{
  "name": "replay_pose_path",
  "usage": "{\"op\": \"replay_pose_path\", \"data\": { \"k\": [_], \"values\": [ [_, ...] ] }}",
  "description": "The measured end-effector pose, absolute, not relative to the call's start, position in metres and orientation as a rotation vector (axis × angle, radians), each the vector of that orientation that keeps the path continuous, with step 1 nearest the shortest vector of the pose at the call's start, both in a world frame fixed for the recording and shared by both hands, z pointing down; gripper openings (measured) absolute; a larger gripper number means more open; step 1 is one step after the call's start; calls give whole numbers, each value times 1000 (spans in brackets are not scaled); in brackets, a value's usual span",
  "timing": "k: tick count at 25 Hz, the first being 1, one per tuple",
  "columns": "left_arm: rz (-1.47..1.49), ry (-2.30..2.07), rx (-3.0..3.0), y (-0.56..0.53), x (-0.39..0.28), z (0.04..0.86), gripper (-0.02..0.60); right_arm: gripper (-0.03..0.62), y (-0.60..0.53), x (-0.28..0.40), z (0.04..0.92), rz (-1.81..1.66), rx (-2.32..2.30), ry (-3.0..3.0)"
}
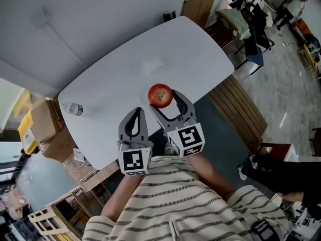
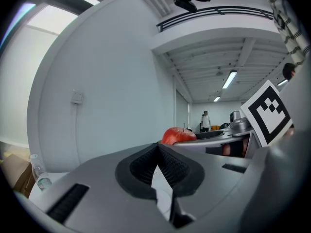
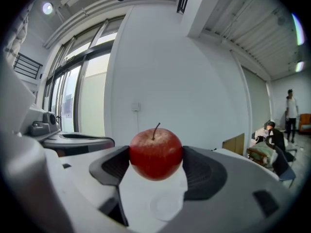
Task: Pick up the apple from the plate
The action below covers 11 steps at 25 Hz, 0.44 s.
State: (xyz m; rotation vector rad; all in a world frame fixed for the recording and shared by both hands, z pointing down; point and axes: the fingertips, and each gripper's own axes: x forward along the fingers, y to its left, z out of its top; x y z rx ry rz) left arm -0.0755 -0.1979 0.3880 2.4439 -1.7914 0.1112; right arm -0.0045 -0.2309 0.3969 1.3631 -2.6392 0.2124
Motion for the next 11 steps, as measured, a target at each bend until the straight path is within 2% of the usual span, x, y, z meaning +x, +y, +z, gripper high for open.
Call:
{"op": "replay_pose_path", "data": {
  "k": [11],
  "values": [
    [147,-1797,2411,-198,-78,391,5,350,-231,-4,395,226,1368,-2654]
  ]
}}
